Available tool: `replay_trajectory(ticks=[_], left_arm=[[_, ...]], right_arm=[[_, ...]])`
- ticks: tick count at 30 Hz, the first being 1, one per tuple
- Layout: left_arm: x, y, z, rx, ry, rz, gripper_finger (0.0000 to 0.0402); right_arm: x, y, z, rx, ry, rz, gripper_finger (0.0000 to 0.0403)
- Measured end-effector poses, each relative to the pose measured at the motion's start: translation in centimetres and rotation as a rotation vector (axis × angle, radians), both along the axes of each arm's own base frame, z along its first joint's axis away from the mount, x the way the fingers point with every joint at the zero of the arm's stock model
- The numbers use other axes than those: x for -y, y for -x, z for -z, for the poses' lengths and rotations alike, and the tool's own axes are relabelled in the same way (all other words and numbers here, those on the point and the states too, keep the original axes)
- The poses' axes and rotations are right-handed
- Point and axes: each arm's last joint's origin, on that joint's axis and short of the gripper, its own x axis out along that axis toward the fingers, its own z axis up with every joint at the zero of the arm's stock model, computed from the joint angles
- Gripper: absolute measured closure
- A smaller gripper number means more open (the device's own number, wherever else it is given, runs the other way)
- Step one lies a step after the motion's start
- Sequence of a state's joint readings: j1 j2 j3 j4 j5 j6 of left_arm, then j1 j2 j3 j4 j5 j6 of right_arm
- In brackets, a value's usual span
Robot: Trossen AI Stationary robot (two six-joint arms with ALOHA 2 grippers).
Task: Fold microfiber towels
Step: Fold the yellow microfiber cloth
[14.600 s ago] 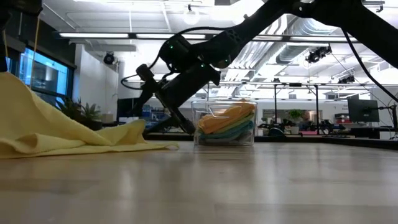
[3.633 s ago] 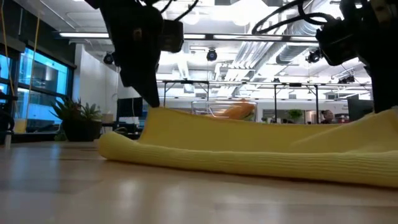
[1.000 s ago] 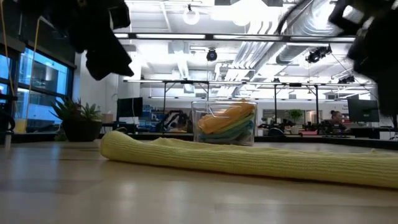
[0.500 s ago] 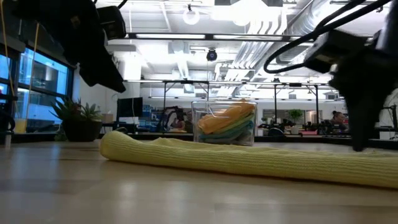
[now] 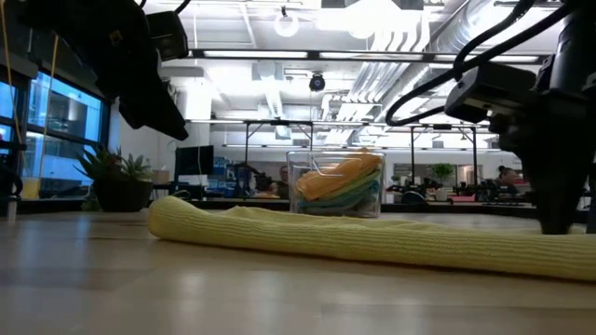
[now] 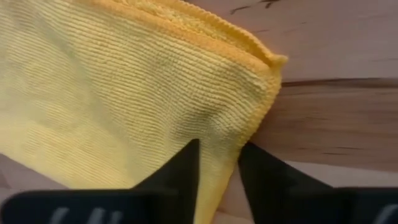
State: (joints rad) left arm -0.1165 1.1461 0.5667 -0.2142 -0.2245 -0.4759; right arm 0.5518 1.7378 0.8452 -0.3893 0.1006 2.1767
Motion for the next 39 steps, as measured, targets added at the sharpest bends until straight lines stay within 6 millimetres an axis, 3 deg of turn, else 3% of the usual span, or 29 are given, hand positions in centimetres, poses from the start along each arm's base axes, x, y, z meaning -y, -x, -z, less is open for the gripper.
replay_trajectory(ticks=[6, 8, 18, 26, 32, 39], left_arm=[[0.0, 0.0, 0.0, 0.001, -0.002, -0.003, 0.025], [0.0, 0.0, 0.0, 0.001, -0.002, -0.004, 0.025], [0.0, 0.0, 0.0, 0.008, 0.025, -0.035, 0.025], [-0.1, 0.0, 0.0, 0.023, 0.069, -0.104, 0.025], [-0.1, 0.0, 0.0, 0.024, 0.07, -0.104, 0.025], [-0.1, 0.0, -0.1, 0.028, 0.066, -0.11, 0.025]], right_arm=[[0.2, 0.3, 0.1, -0.032, 0.032, -0.051, 0.0383], [0.2, 0.4, 0.1, -0.037, 0.044, -0.063, 0.0396], [0.2, 1.3, -0.3, -0.064, 0.115, -0.129, 0.0402], [1.5, 5.9, -2.7, -0.317, 0.229, -0.191, 0.0403], [1.6, 8.0, -5.9, -0.287, 0.184, -0.237, 0.0403], [2.1, 7.8, -7.8, -0.116, 0.168, -0.212, 0.0403]])
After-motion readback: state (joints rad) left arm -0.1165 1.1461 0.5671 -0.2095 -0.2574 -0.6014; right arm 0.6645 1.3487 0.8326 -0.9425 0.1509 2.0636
